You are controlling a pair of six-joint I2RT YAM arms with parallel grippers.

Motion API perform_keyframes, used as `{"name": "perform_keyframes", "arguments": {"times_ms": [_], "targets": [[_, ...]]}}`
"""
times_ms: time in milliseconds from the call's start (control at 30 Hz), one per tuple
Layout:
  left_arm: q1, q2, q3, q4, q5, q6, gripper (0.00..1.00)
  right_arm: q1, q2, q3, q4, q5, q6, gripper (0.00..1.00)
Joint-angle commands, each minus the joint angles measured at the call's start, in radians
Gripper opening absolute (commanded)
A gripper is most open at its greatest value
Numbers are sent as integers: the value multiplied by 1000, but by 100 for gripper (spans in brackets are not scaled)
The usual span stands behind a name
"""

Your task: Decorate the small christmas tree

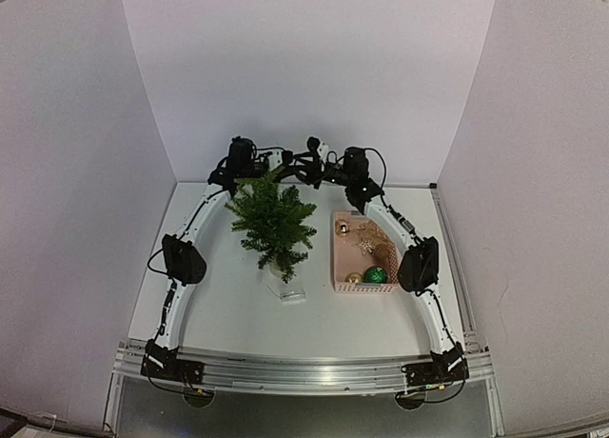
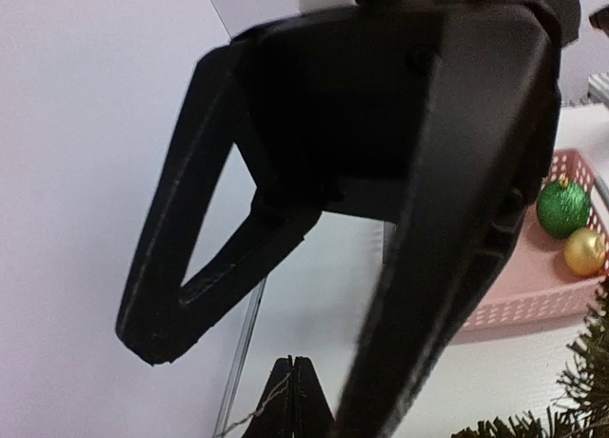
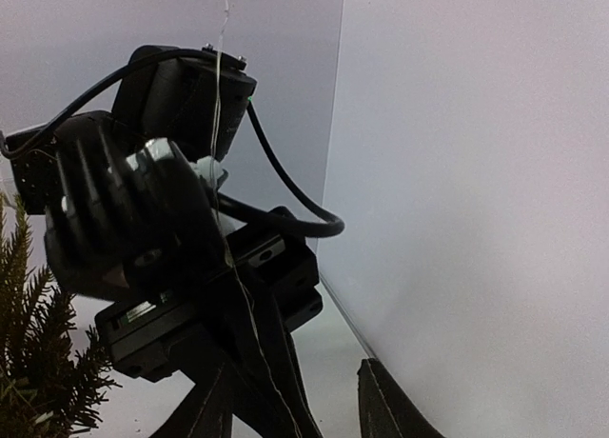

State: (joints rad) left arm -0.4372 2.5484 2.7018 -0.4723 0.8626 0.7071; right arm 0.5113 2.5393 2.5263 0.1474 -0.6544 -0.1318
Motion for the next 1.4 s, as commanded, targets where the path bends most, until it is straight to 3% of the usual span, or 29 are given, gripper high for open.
{"name": "perform_keyframes", "arguments": {"times_ms": [0, 167, 433, 500, 533, 800, 933, 1367], "targets": [[-18, -65, 0, -95, -23, 202, 0, 7, -62, 26, -14, -5, -23, 40], [-22, -69, -7, -104, -47, 243, 0, 8, -56, 35, -20, -10, -38, 28], [-28, -80, -30, -95, -75, 253, 0, 8, -69, 20, -61, -46, -66, 19], [-28, -83, -37, -84, -80, 252, 0, 9, -71, 16, -63, -52, -59, 11], [-29, -84, -39, -79, -81, 252, 0, 10, -71, 16, -63, -52, -53, 1], [-27, -101, -58, -53, -91, 244, 1, -18, -100, -5, 37, 53, 130, 0], [-26, -113, -78, -32, -119, 243, 11, -55, -133, -58, 160, 83, 299, 0], [8, -183, -137, 24, -189, 216, 52, -98, -312, -309, 198, 213, 398, 0]]}}
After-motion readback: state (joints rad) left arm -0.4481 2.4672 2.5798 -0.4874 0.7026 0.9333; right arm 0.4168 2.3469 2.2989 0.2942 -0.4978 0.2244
